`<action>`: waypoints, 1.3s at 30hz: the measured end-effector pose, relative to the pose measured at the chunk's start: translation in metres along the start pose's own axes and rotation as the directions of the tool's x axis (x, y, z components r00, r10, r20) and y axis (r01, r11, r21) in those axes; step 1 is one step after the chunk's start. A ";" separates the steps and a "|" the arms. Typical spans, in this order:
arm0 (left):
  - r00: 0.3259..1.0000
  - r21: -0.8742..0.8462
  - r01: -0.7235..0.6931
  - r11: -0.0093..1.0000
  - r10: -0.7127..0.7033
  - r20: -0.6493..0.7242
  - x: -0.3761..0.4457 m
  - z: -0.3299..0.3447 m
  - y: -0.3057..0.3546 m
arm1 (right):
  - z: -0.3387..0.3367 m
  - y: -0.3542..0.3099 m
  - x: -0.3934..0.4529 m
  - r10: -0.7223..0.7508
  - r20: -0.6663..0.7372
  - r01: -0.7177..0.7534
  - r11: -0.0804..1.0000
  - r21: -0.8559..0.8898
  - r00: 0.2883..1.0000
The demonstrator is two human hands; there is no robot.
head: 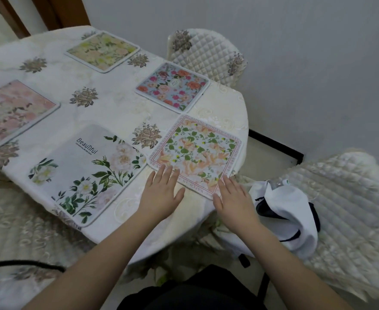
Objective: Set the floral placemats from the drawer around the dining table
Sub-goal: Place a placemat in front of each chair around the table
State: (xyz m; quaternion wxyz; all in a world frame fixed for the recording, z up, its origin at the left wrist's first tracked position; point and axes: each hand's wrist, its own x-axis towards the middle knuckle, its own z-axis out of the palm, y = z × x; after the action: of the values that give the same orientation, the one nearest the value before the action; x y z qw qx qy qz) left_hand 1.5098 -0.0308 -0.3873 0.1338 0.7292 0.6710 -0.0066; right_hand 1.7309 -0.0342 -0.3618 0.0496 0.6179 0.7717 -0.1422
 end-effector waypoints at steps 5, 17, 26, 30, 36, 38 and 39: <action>0.997 -0.001 0.062 0.998 -0.062 -0.051 -0.004 -0.019 0.014 | -0.008 0.014 -0.003 -0.026 -0.028 0.025 1.000 -0.017 0.999; 0.958 0.027 0.284 0.958 -0.283 -0.047 -0.044 -0.039 0.029 | -0.023 0.016 0.015 -0.204 0.009 0.204 0.979 -0.029 0.979; 0.852 0.021 0.515 0.857 -0.508 -0.128 -0.126 -0.049 -0.019 | -0.027 -0.058 0.017 -0.437 0.060 0.440 0.896 -0.056 0.897; 0.766 -0.099 0.625 0.774 -0.633 -0.115 -0.170 -0.055 -0.043 | -0.026 -0.113 0.005 -0.539 0.071 0.543 0.837 -0.065 0.839; 0.647 -0.122 0.736 0.666 -0.744 -0.164 -0.263 -0.052 -0.084 | -0.018 -0.213 -0.036 -0.699 0.047 0.700 0.707 -0.102 0.713; 0.596 -0.183 0.765 0.617 -0.786 -0.163 -0.298 -0.050 -0.102 | -0.011 -0.251 -0.057 -0.745 0.037 0.744 0.659 -0.110 0.666; 0.570 -0.214 0.777 0.592 -0.806 -0.161 -0.316 -0.049 -0.110 | -0.007 -0.269 -0.069 -0.761 0.035 0.759 0.640 -0.119 0.648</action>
State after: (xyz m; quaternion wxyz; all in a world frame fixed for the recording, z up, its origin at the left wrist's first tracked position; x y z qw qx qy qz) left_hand 1.3620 -0.3222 -0.3009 0.0774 0.3372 0.9362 0.0627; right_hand 1.4871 -0.1496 -0.2948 0.0160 0.2339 0.9673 -0.0963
